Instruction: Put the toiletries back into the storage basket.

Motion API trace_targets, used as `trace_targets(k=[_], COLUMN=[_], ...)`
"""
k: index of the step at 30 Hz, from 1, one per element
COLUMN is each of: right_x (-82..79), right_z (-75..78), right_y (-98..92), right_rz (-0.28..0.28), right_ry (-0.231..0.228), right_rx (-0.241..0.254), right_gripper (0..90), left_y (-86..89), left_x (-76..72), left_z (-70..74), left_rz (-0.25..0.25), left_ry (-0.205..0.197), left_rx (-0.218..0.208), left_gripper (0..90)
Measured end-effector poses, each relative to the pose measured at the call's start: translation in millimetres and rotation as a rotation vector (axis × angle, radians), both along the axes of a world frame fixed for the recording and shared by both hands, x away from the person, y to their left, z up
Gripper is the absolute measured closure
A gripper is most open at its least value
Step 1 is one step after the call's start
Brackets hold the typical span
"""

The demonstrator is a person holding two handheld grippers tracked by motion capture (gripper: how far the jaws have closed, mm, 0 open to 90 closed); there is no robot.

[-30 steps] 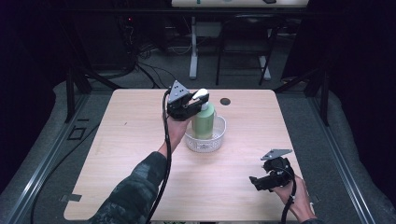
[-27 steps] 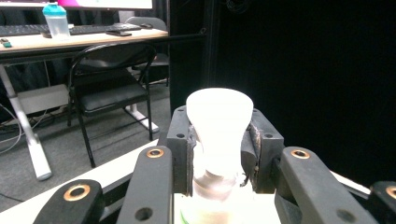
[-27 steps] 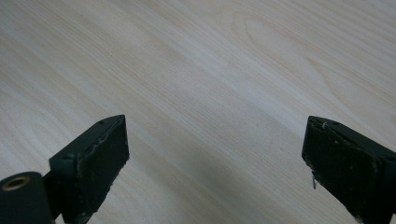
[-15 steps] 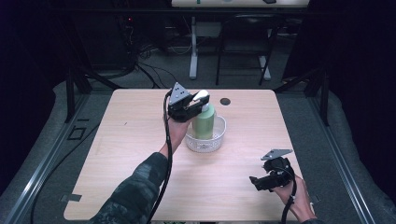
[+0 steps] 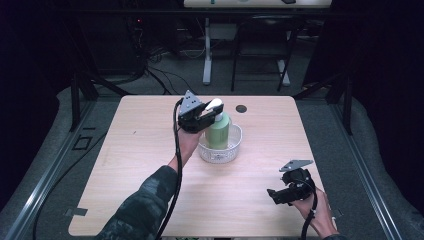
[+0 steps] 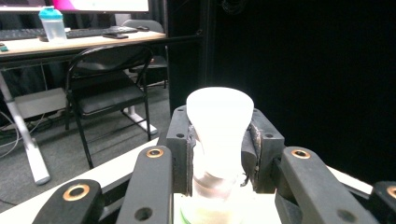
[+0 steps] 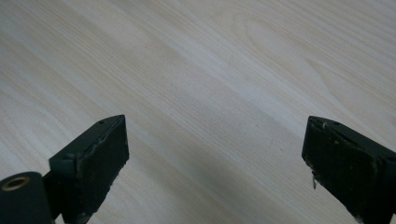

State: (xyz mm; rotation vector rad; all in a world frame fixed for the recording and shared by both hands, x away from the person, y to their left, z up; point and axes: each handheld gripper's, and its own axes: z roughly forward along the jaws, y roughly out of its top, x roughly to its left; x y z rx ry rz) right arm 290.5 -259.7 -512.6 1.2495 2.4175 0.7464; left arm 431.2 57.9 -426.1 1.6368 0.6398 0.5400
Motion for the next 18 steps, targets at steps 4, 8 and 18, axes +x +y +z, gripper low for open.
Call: trace_targets(k=[4, 8, 18], right_x=[0.3, 0.7, 0.7], right_z=[0.0, -0.3, -0.4], right_y=[0.0, -0.4, -0.2], right_rz=[0.003, 0.003, 0.003], right_ry=[-0.004, -0.002, -0.001], right_rx=[-0.005, -0.005, -0.006], right_gripper=[6.9, 6.9, 6.9], left_y=[-1.1, 0.5, 2.7], left_x=[-1.2, -1.1, -0.6], left_z=[0.8, 1.8, 3.7], left_rz=[0.002, 0.000, -0.008], left_ry=[0.009, 0.012, 0.046], left_rx=[0.002, 0.006, 0.026], left_gripper=[66.3, 65.4, 51.5])
